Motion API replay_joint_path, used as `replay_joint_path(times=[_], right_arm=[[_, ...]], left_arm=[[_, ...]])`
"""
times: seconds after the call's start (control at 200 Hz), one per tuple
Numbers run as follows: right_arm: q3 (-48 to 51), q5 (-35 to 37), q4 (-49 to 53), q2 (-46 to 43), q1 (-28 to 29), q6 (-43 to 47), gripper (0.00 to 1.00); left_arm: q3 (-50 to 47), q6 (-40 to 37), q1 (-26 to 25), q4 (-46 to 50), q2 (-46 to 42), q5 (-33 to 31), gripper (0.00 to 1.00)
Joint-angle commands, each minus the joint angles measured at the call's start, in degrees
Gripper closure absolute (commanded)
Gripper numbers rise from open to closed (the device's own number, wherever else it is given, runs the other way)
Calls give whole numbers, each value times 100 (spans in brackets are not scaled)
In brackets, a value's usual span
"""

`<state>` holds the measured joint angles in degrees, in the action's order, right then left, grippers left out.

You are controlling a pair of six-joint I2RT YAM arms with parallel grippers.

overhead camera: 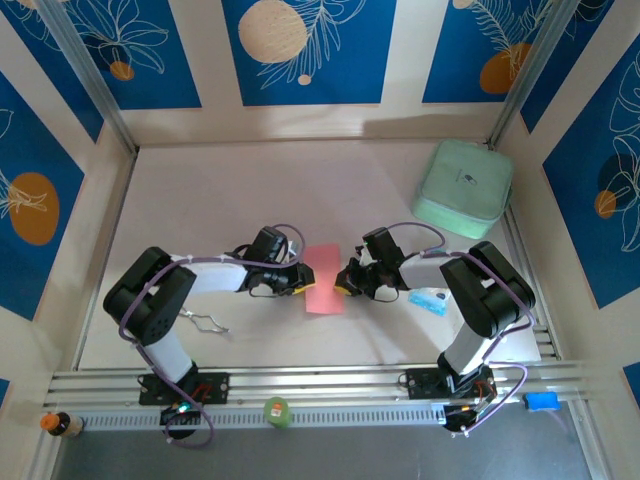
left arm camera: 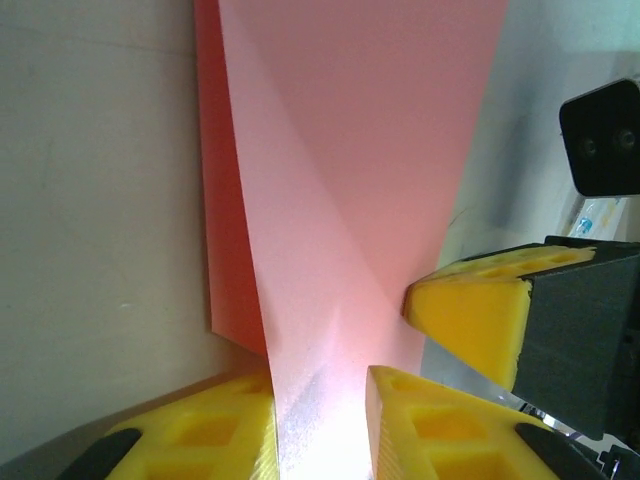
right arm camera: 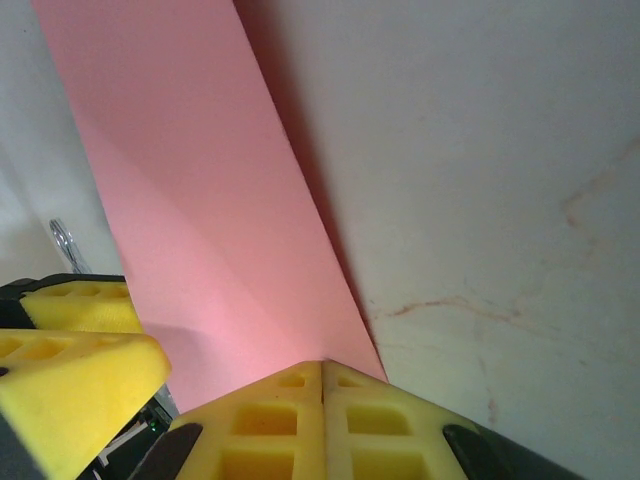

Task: Fold a paper plane with a square sheet of paper (pick it up from the middle)
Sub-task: Third fold the triangle at the center of the table.

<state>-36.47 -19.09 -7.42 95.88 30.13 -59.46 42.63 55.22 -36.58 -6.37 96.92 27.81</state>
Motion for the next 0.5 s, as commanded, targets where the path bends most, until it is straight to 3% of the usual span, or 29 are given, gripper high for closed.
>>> replay_joint_path(times=[0.0, 0.14, 0.23, 0.35, 0.495], right_arm=[[230, 115, 207, 166, 19, 25, 98], [249, 20, -52, -37, 67, 232, 93], [263, 126, -85, -360, 135, 470, 82], [308, 464, 25, -979, 258, 876, 61], [144, 1102, 529, -1522, 523, 1507, 56]], left_arm=[[-61, -39, -51, 209, -170, -133, 78], [-75, -55, -47, 285, -236, -180, 92], [-93, -65, -41, 362, -329, -224, 100], [-132, -47, -29, 449, -483, -263, 100], [-182, 27, -20, 477, -609, -285, 100]])
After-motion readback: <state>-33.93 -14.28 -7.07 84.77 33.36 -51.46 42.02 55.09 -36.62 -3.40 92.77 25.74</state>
